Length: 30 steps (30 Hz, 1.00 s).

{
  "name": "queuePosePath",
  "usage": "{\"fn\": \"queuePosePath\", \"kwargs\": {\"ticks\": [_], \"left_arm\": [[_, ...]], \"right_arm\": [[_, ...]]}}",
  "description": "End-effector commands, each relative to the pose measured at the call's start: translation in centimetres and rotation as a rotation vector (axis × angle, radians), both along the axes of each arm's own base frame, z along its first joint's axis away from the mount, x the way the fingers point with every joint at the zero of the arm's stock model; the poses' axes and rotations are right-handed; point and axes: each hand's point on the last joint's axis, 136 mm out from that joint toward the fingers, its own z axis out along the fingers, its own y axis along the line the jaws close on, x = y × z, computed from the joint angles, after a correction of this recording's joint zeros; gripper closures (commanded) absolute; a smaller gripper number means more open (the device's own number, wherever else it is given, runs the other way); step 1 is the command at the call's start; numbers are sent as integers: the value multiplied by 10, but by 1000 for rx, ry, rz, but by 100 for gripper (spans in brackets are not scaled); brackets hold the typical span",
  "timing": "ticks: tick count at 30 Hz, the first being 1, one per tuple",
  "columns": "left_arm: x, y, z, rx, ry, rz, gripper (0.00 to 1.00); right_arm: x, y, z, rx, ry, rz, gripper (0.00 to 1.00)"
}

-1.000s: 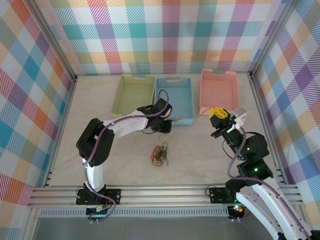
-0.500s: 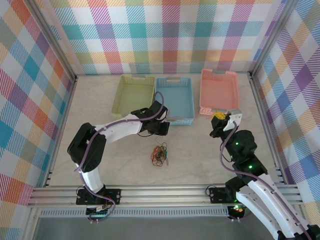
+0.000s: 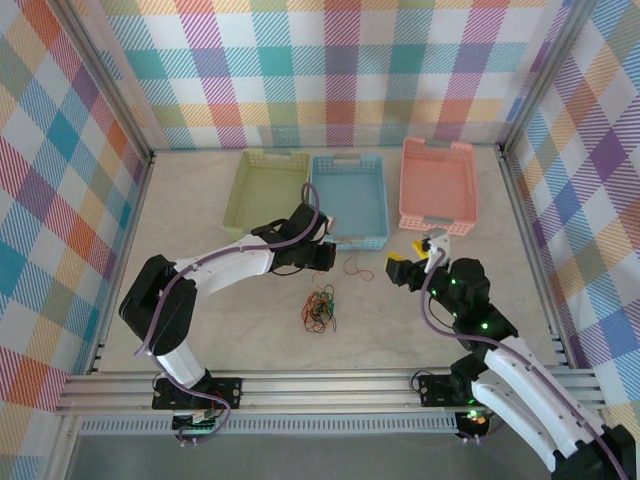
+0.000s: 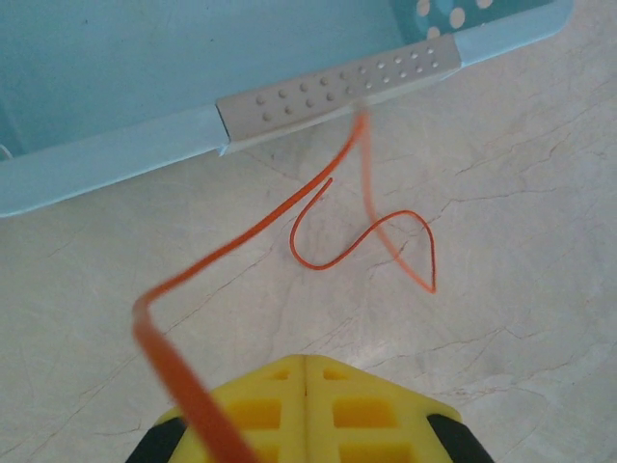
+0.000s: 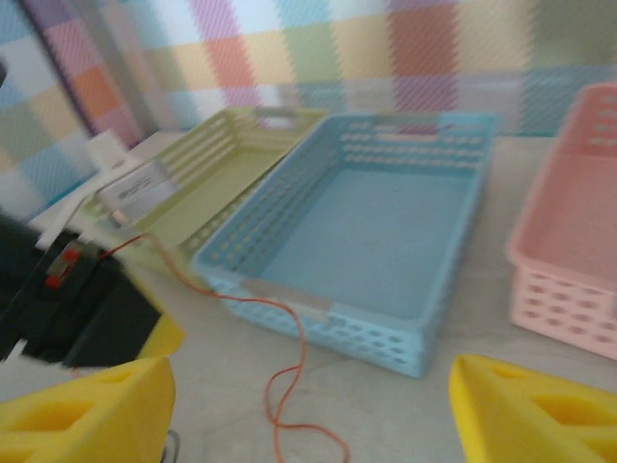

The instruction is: Untangle the cables

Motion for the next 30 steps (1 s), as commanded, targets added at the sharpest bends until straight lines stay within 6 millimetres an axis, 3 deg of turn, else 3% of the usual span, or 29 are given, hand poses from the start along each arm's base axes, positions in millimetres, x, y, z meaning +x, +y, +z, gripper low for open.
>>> {"fn": "queuePosePath", "kwargs": {"ticks": [1, 8, 17, 30], "left_arm": [[-1, -2, 17, -42, -58, -26, 100], [-14, -16, 44, -131, -132, -119, 100], [-40, -14, 78, -209, -174, -193, 100], [-60, -20, 93, -289, -150, -278, 100]], "right_arm": [[-5, 36, 20, 6, -60, 222, 26], [15, 65, -5, -86, 3, 354, 28], [20, 83, -9, -194, -133, 492, 26], [28, 115, -19, -173, -213, 677, 25]]}}
